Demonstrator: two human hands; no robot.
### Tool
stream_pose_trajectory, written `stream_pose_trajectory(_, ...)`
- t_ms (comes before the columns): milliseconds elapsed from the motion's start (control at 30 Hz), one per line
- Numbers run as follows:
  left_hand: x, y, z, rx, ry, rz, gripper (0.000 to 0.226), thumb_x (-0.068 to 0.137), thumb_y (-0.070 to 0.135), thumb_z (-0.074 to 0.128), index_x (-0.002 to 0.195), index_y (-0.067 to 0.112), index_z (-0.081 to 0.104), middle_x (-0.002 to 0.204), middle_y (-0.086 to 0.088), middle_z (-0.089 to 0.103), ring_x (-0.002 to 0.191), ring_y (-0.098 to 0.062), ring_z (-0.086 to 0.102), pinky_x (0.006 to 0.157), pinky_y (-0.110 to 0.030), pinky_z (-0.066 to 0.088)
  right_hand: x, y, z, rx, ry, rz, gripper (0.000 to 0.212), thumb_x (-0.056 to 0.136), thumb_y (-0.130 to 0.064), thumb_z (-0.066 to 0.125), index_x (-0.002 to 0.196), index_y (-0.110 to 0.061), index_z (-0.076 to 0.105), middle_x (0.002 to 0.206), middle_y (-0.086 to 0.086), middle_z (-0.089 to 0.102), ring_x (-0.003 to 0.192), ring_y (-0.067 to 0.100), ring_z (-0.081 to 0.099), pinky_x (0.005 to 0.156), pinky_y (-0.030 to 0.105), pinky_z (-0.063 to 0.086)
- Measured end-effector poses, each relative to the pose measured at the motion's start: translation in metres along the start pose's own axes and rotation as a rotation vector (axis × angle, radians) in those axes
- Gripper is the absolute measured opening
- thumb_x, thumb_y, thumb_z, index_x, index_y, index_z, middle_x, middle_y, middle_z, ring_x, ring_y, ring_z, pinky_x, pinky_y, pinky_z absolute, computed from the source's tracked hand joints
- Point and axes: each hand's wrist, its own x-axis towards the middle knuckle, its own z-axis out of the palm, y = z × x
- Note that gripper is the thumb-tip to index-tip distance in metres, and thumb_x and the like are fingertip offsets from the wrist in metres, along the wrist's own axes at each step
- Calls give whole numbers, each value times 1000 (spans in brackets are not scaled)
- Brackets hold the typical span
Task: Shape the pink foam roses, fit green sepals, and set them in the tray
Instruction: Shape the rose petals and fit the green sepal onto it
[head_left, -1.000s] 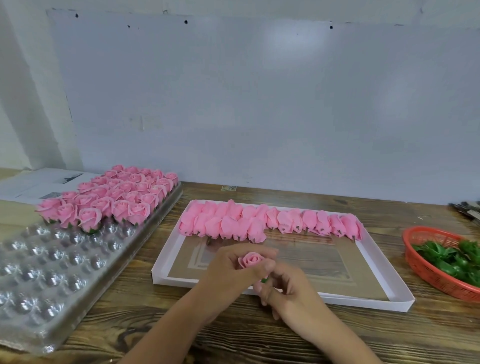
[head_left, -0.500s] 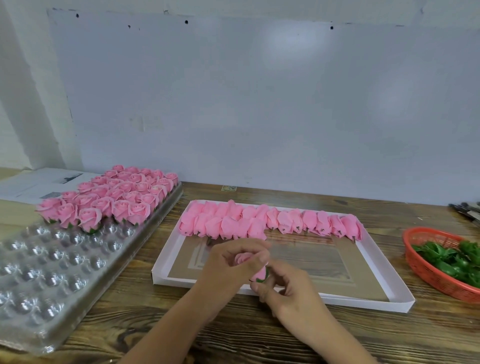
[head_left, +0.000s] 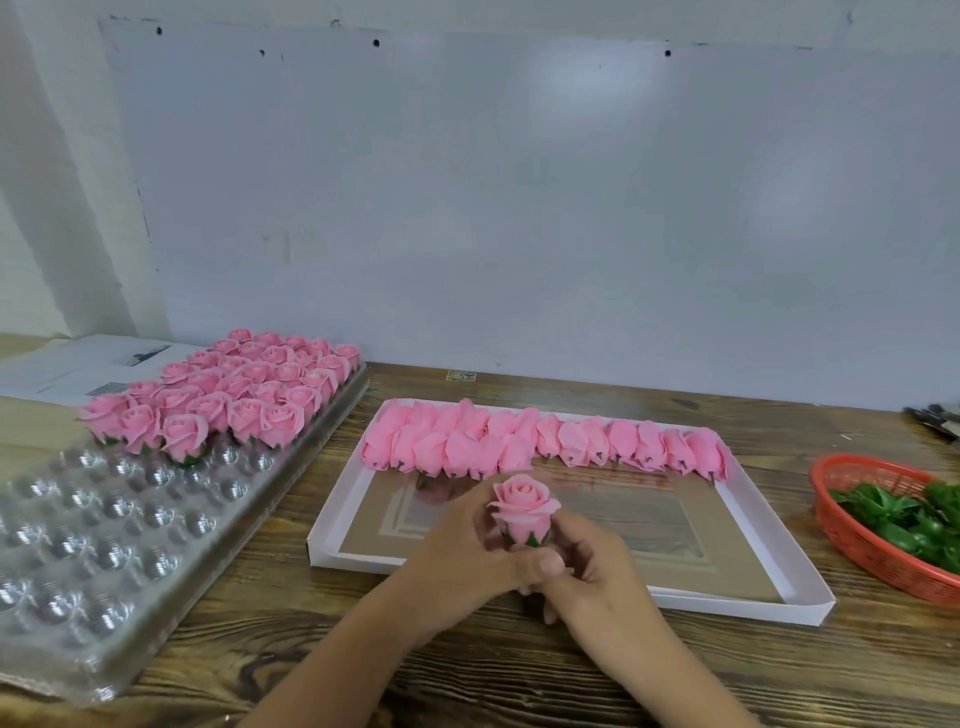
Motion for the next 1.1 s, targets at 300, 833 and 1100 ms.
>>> stream_pose_trajectory(300,6,-6,-7,144,192,88,56,69,34,86,116,54,64,118,17,70,112,-4,65,84,-18,55,2,0,1,65,8,23,16,85,-36,59,98,-38,68,78,20,62,66,20,56,58,43,48)
stream_pose_trajectory(833,5,-1,-28,62,322,104,51,71,18,88,111,44,70,111,5,76,103,-14,72,84,-23,57,7,22,3,134,110,59,56,88,-3,64,124,-46,55,92,-8,68,71,6,56,52,25,48)
stream_pose_trajectory(1100,-18,27,-121,306,763,16,46,71,16,85,98,45,63,88,14,71,77,8,66,54,-7,48,5,20,0,94,152,78,60,90,6,59,135,-32,47,95,-12,68,74,11,57,63,33,49)
